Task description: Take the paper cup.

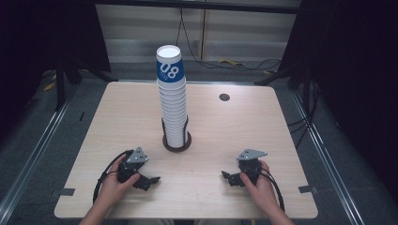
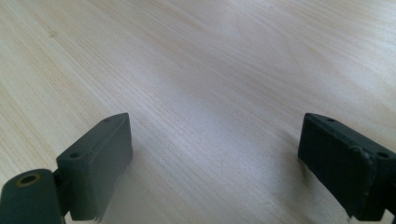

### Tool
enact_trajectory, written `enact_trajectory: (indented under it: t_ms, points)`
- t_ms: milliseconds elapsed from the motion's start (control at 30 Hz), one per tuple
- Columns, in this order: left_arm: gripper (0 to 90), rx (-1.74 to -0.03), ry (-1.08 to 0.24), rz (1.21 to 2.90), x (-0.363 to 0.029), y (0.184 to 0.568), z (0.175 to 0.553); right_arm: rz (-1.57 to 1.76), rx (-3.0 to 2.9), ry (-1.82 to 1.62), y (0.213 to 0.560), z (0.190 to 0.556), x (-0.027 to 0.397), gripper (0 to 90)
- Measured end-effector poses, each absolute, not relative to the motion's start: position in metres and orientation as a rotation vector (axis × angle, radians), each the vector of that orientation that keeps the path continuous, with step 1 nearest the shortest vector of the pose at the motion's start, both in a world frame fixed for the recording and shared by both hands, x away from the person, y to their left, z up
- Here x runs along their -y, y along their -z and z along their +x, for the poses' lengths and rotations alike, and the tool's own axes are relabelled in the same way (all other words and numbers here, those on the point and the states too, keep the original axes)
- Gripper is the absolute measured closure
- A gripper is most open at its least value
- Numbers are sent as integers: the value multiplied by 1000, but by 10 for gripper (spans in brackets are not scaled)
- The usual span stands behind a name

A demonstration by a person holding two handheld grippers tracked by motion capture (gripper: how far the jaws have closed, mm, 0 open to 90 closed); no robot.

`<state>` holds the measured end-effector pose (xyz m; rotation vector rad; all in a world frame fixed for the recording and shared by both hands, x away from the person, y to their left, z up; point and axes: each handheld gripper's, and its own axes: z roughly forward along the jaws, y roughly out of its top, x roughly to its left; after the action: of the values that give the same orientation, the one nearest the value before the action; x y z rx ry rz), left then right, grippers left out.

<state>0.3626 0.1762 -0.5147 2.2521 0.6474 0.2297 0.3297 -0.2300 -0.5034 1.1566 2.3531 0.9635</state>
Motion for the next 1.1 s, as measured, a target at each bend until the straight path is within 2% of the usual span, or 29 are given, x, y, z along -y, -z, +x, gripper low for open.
enact_trajectory:
  t_ms: [333, 400, 500, 600, 967, 1100]
  points:
    - [0, -647, -210, 2298, -174, 511, 360, 1160, -2352, -968, 503, 330, 230, 105]
    - [35, -644, -198, 2290, -175, 509, 359, 1163, -2356, -956, 502, 330, 231, 134]
    - [133, -655, -155, 2243, -178, 505, 361, 1210, -2373, -982, 498, 332, 234, 138]
    - [149, -680, -120, 2184, -178, 498, 363, 1245, -2386, -1036, 495, 335, 237, 138]
    - [148, -701, -47, 2062, -174, 462, 372, 1170, -2369, -1200, 449, 354, 217, 134]
    - [149, -683, -69, 2052, -172, 447, 377, 1121, -2377, -1216, 431, 360, 203, 134]
